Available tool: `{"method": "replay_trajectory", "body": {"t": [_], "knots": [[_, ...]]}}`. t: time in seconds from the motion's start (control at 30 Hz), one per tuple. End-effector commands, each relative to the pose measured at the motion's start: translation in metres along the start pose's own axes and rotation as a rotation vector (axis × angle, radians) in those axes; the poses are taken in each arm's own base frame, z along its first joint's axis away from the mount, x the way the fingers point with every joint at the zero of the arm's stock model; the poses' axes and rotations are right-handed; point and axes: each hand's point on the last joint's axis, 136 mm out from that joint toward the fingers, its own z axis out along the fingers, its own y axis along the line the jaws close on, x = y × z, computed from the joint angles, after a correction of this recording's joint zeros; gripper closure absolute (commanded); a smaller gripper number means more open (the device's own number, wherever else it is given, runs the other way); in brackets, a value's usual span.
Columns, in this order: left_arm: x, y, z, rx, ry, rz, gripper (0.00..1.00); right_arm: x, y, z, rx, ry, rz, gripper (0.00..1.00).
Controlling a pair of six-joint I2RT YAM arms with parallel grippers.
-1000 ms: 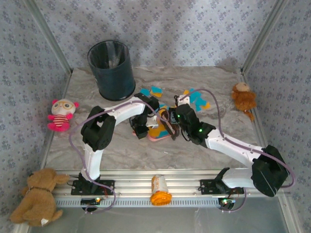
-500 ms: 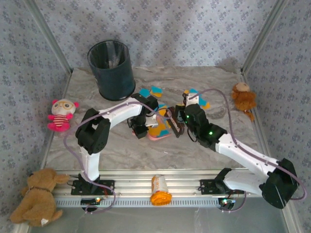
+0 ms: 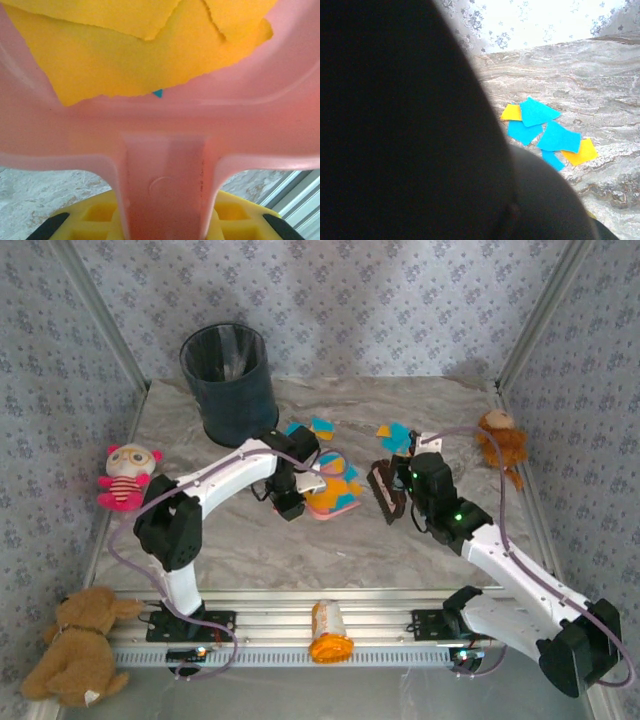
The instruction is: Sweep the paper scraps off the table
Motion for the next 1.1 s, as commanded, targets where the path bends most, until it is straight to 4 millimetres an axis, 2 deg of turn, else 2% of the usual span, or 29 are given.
{"method": "replay_trajectory", "body": {"t": [0.0, 0.27, 0.57, 0.83, 1.07], "knots": [[-0.014, 0.001, -0.030, 0.016, -0.112, -0.043, 1.00, -0.005, -0.002, -0.004, -0.016, -0.014, 0.010, 1.00], [-0.021, 0.004, -0.056, 0.022, -0.154, -0.076, 1.00, -0.004, -0.008, -0.002, -0.007, -0.011, 0.023, 1.00], [-0.034, 0.010, -0.082, 0.079, -0.296, -0.149, 1.00, -0.006, -0.007, -0.002, -0.010, -0.014, 0.026, 1.00], [-0.043, 0.030, -0.099, 0.085, -0.358, -0.256, 1.00, -0.005, -0.008, -0.002, -0.009, -0.010, 0.028, 1.00], [-0.056, 0.045, -0.132, 0.108, -0.460, -0.326, 1.00, -0.006, -0.008, -0.002, -0.007, -0.011, 0.026, 1.00]]}}
